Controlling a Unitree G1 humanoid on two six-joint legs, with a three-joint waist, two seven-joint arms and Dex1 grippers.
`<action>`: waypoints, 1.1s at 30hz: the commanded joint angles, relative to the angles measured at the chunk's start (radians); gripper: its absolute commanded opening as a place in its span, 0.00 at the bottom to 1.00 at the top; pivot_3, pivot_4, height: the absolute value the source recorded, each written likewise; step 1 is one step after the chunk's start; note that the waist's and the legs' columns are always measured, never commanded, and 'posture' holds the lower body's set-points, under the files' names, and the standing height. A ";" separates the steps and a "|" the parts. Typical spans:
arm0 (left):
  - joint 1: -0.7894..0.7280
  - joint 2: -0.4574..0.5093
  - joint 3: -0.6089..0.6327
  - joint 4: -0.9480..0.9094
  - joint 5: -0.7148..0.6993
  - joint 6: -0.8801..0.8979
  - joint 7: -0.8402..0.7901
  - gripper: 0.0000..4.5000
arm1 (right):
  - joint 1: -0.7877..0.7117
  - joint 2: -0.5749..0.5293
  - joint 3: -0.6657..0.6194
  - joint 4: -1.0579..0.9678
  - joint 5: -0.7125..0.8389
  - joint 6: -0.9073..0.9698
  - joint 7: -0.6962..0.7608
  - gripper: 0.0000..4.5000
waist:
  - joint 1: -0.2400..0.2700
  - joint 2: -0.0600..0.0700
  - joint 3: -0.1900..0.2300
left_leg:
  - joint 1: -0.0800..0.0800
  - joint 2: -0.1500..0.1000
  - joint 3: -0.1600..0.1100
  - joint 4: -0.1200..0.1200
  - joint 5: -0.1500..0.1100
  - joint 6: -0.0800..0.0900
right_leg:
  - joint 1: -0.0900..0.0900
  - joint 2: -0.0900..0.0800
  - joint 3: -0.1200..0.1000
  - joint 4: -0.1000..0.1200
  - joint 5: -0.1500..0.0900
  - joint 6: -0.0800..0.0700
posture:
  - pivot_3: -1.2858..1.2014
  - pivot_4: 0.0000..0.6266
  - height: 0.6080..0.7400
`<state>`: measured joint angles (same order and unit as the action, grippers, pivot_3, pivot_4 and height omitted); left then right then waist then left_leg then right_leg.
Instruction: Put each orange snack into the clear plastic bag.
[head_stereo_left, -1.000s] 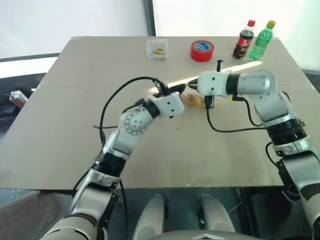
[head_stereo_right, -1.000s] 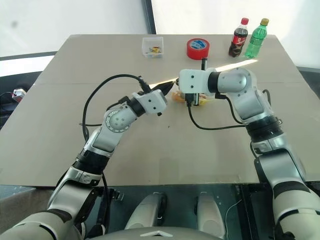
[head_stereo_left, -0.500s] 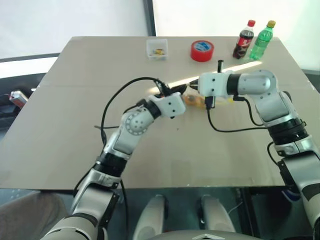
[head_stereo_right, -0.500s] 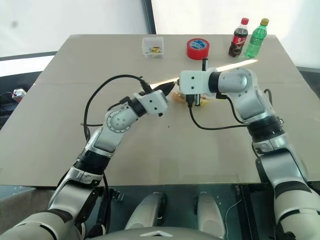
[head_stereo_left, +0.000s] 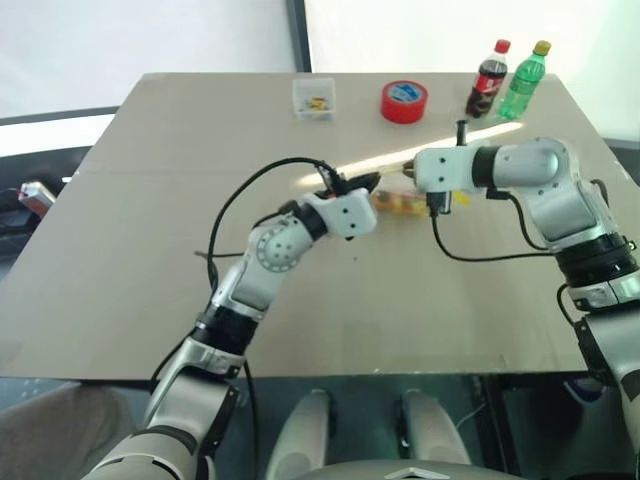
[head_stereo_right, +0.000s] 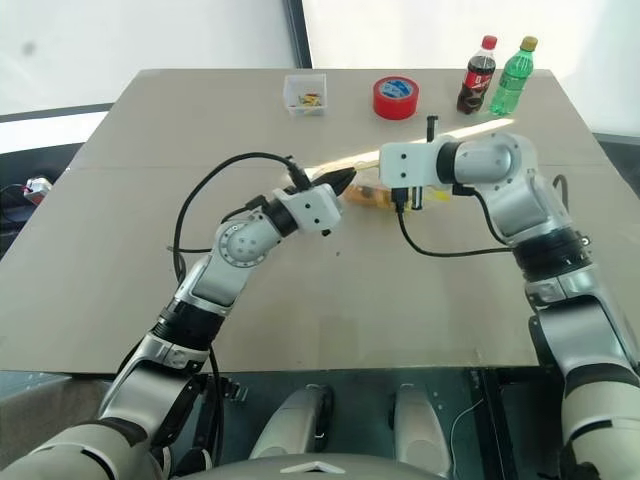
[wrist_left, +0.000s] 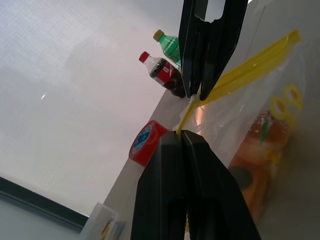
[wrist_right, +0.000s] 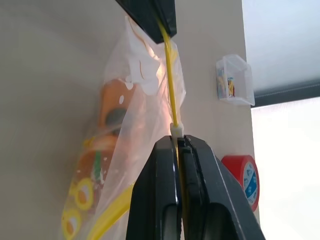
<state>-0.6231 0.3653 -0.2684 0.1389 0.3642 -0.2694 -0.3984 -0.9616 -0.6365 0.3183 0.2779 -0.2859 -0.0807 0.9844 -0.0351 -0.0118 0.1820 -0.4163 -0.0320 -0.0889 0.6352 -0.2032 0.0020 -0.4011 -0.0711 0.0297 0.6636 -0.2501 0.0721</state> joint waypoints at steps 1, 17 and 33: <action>-0.016 0.006 0.017 -0.023 -0.007 -0.019 0.012 0.00 | 0.007 -0.051 -0.023 -0.004 -0.020 0.068 0.017 0.02 | 0.000 0.000 0.000 | 0.000 0.000 0.000 0.000 0.000 0.000 | 0.000 0.000 0.000 0.000 0.000 0.000 | 0.52 0.24 1.00; -0.023 0.016 0.025 -0.009 -0.007 -0.027 0.027 0.00 | 0.081 -0.187 -0.033 0.010 -0.054 0.279 0.040 0.02 | 0.000 0.000 0.000 | 0.000 0.000 0.000 0.000 0.000 0.000 | 0.000 0.000 0.000 0.000 0.000 0.000 | 0.52 0.24 1.00; -0.305 0.051 0.056 0.312 0.001 -0.146 0.143 0.00 | -0.094 -0.177 -0.119 0.134 -0.033 0.198 -0.227 0.02 | 0.001 0.000 0.000 | -0.001 0.000 0.001 0.000 0.000 0.000 | -0.001 0.000 0.000 0.000 0.000 0.000 | 0.52 0.24 1.00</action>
<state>-0.9179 0.3940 -0.2572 0.4350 0.3725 -0.3884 -0.2869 -1.0473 -0.7730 0.2483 0.4065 -0.3090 0.1072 0.7771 -0.0336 -0.0121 0.1824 -0.4176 -0.0324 -0.0884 0.6347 -0.2032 0.0018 -0.4020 -0.0714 0.0297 0.6624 -0.2502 0.0723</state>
